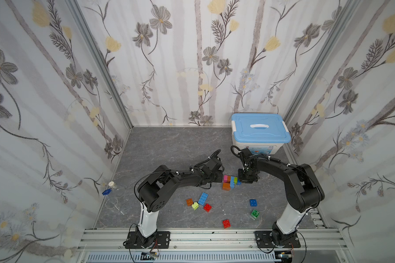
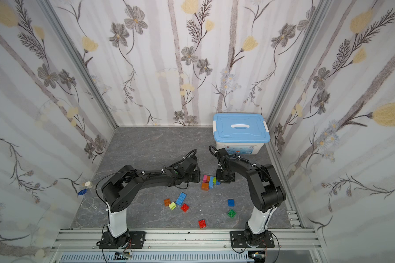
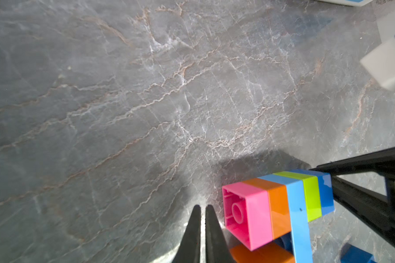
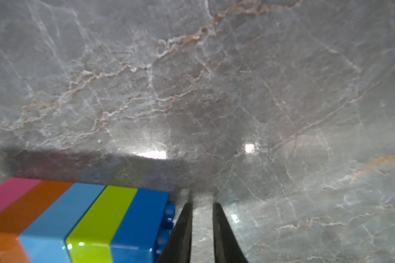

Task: Assemble the letter h with lego
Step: Adjust the lego brick at the center of the board.

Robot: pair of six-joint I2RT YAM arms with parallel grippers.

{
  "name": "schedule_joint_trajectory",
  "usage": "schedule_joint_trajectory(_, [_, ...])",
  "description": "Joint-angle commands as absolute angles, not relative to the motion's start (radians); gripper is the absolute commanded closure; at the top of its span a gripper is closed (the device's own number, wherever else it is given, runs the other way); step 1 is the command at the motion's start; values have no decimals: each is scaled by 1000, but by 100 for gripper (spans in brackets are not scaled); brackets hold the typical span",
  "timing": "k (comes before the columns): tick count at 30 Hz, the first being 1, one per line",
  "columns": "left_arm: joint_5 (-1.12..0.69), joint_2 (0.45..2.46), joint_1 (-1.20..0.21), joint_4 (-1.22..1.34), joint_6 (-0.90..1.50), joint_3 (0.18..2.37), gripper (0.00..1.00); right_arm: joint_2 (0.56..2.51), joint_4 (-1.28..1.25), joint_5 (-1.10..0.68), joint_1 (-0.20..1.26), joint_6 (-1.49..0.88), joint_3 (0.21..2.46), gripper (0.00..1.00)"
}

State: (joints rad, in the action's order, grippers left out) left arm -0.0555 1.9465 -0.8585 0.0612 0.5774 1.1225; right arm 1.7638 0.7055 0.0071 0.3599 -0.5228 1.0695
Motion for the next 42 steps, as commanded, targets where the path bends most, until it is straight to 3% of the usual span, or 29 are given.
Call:
schedule_joint_trajectory(1, [-58,1966,-859,43,558,1151,90,1776,702,15,362,-530,1083,80])
schedule_joint_trajectory(42, [-246,2027,-868,118,530,1211,89,1883,550,-62,463,-366,1210,79])
